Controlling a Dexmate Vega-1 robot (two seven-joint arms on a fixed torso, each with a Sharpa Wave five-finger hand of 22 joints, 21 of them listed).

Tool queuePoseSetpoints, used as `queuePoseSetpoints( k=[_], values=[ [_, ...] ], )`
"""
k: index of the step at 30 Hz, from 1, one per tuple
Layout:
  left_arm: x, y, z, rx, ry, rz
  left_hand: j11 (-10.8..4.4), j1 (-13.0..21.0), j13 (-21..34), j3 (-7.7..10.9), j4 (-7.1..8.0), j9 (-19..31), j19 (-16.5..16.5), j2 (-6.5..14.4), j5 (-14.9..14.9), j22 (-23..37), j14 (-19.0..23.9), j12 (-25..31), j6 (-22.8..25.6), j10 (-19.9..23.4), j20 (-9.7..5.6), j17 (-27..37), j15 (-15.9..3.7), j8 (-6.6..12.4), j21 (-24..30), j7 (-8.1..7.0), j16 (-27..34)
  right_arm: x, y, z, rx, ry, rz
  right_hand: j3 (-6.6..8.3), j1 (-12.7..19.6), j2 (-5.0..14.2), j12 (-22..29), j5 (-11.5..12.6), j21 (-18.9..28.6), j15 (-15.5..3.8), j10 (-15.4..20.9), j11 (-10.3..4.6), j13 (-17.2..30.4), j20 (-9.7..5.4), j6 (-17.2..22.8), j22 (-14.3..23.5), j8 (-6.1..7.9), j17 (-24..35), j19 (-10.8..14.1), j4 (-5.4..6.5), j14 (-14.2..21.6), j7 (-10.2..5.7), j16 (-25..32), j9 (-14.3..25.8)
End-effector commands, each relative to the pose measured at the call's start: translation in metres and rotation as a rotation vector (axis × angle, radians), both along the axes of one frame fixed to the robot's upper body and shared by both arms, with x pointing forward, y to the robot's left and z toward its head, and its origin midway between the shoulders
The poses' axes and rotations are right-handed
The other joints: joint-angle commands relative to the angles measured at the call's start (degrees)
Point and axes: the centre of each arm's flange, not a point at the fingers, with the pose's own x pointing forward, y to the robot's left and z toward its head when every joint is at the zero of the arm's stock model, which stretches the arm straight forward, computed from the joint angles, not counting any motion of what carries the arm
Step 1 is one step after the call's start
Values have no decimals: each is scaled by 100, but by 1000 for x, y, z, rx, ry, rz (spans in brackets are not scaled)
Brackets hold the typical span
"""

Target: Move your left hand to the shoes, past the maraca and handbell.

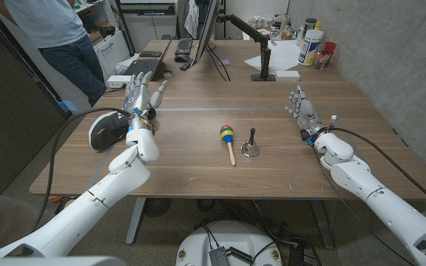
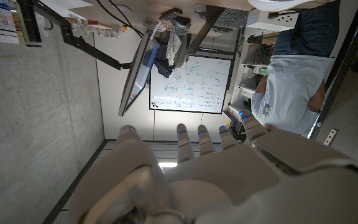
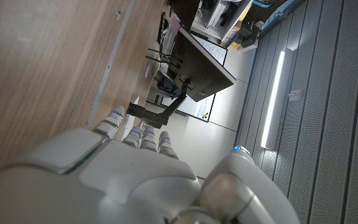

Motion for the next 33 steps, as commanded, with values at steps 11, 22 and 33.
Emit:
queuePoseSetpoints(
  k=[11,22,33],
  values=[
    [0,17,-2,41,24,72,18,69,27,28,-17,24,48,-3,-6,30,-11,27,72,21,20,18,7,-23,15,5,-5,-1,-5,-2,3,2,-2,7,28,64,42,15,17,-12,-35,16,16,5,-23,21,57,33,-51,-15,-58,20,34,30],
    [-2,23,-4,54,30,83,1,67,28,35,-25,24,58,-9,-8,30,-11,25,69,22,21,19,-10,-38,14,9,-5,-1,-5,-2,-2,1,0,4,31,71,45,13,19,-8,-33,18,16,7,-25,21,56,33,-53,-19,-60,14,36,30],
    [-1,34,-7,48,40,96,-7,66,29,43,-32,25,66,-14,-9,30,-16,17,67,11,21,20,-14,-49,12,-5,-8,-1,-4,0,-5,6,3,2,33,76,44,12,21,-10,-37,21,15,9,-29,21,54,33,-53,-23,-64,14,37,30]
  ],
)
